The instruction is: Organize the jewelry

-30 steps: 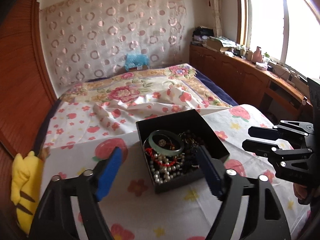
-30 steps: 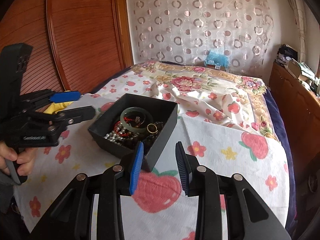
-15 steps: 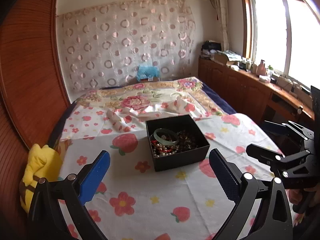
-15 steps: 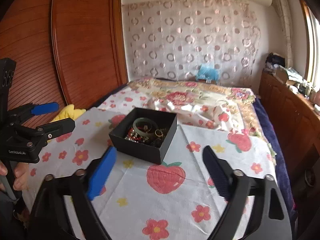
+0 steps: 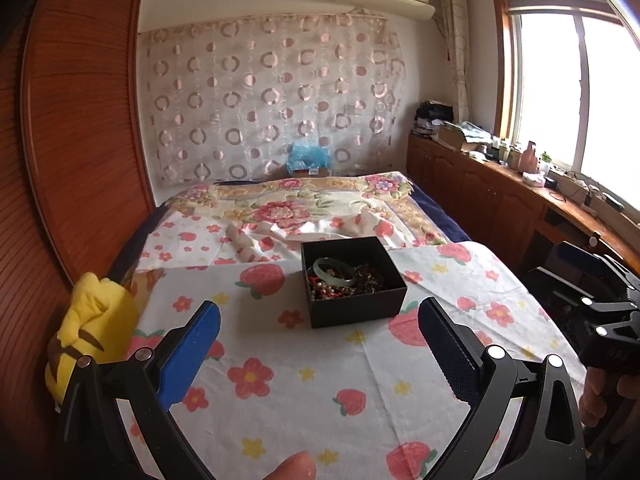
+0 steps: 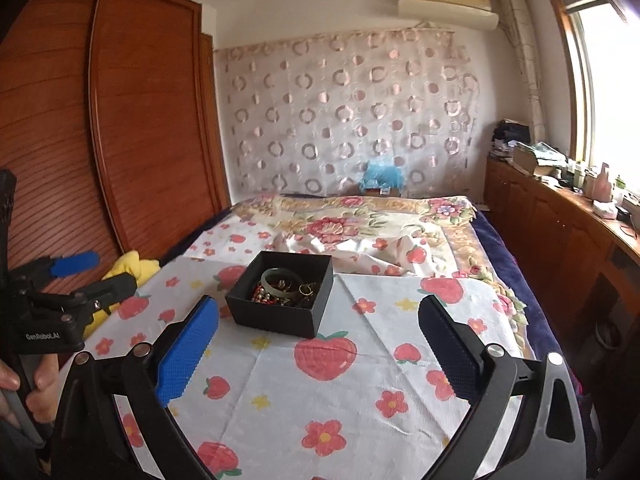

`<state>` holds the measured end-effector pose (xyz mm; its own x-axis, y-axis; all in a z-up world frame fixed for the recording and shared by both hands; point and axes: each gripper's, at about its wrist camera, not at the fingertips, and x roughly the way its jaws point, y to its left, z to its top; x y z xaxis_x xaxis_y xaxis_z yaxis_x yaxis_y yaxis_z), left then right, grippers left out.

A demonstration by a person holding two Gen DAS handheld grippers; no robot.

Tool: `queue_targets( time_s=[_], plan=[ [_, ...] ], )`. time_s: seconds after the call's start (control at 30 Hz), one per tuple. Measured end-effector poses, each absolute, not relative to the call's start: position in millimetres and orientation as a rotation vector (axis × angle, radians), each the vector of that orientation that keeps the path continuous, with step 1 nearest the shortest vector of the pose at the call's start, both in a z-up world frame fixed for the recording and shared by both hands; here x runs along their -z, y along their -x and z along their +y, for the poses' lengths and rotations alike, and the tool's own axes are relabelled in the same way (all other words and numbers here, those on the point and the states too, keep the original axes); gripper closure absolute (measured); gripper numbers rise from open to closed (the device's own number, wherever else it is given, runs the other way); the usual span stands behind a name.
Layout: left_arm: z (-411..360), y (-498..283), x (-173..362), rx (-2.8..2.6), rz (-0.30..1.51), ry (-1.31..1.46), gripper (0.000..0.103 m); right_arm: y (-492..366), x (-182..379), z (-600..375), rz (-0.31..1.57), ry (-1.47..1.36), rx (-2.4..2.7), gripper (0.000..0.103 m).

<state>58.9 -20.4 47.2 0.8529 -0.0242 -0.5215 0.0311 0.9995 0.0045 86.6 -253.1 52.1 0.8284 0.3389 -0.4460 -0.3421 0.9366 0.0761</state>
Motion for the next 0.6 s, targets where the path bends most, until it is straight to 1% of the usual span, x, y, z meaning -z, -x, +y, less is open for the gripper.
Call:
queue_targets(
  time_s=[0.6],
  plan=[
    [-14.1,-59.5,-36.3,0.016,0.559,-0.008,0.007,-81.8,-48.5,-253.9,0.47,0.018,-0.346,0.003]
  ],
)
